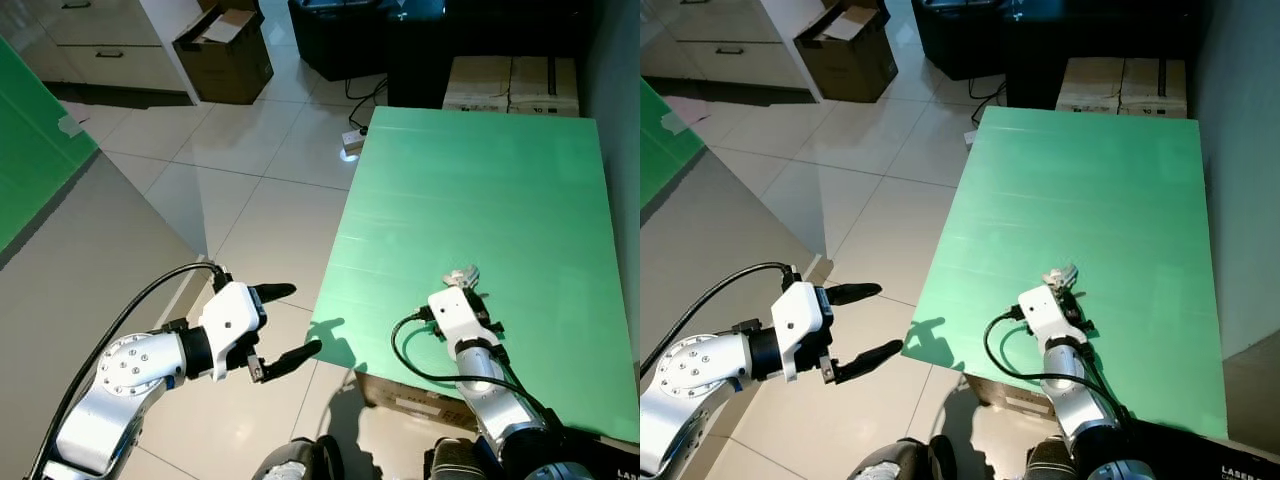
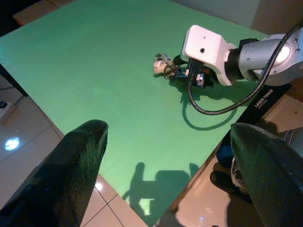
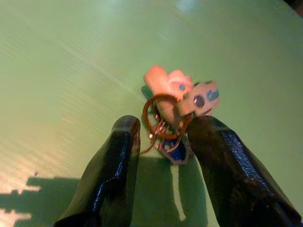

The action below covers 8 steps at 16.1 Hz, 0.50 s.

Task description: Hang keys on a hook

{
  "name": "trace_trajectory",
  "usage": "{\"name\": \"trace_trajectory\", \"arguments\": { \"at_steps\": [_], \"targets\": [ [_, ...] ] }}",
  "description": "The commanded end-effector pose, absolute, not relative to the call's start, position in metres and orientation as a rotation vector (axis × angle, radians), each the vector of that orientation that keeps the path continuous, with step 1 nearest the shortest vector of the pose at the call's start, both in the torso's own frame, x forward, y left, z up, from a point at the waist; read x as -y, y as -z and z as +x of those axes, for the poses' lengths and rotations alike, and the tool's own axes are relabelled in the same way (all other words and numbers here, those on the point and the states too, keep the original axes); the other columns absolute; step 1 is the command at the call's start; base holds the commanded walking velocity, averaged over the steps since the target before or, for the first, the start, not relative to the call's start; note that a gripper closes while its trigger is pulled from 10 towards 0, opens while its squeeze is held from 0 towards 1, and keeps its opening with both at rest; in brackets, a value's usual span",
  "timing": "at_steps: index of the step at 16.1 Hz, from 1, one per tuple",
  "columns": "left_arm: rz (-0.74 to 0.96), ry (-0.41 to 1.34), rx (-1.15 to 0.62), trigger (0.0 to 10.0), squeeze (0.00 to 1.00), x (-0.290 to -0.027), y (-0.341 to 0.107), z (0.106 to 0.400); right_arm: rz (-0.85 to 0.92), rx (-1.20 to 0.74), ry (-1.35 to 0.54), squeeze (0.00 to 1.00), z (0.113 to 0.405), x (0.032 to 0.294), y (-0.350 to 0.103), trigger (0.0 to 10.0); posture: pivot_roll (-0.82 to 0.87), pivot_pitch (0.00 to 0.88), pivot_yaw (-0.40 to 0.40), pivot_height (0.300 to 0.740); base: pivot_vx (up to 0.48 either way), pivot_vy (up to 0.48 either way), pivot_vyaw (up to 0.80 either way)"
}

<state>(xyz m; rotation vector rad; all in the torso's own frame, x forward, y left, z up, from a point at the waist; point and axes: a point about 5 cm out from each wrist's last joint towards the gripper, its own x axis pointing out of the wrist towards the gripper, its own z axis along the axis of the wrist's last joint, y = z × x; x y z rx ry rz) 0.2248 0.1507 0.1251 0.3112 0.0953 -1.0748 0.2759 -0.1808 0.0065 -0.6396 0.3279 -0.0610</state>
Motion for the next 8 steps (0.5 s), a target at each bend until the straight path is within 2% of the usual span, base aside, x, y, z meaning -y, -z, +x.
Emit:
{"name": "trace_trajectory", "arguments": {
  "at_steps": [1,3,4,5,6,7,8],
  "targets": [
    [0.32,1.069,-0.097,10.0,0.0,-0.1537,-0.1277,0.2241,-0.646,-0.323,0.038,0.0,0.2742,0.1736,-0.0039,5.9,0.04,0.161,0.227,0.74,0.0,0.0,0.0],
    [0.319,1.068,-0.097,10.0,0.0,-0.1528,-0.1276,0.2247,-0.646,-0.327,0.038,0.0,0.2728,0.1737,-0.002,3.8,0.04,0.164,0.228,0.74,0.0,0.0,0.0],
    [0.32,1.069,-0.096,10.0,0.0,-0.152,-0.1276,0.2254,-0.644,-0.335,0.041,0.0,0.272,0.1746,-0.0005,3.5,0.04,0.163,0.229,0.74,0.0,0.0,0.0],
    [0.321,1.071,-0.096,10.0,0.0,-0.1511,-0.1277,0.226,-0.643,-0.339,0.042,0.0,0.2723,0.1755,0.0001,2.4,0.04,0.163,0.229,0.74,0.0,0.0,0.0],
    [0.321,1.072,-0.094,10.0,0.0,-0.1502,-0.1279,0.2267,-0.643,-0.341,0.043,0.0,0.2731,0.1771,0.0,0.5,0.04,0.162,0.228,0.74,0.0,0.0,0.0],
    [0.321,1.071,-0.094,10.0,0.0,-0.1501,-0.1281,0.2269,-0.644,-0.341,0.043,0.0,0.2734,0.1778,-0.0001,0.0,0.04,0.163,0.228,0.74,0.0,0.0,0.0],
    [0.32,1.07,-0.093,10.0,0.0,-0.1499,-0.1282,0.227,-0.647,-0.342,0.044,0.0,0.274,0.179,-0.0002,0.0,0.04,0.164,0.227,0.74,0.0,0.0,0.0]
  ]
}}
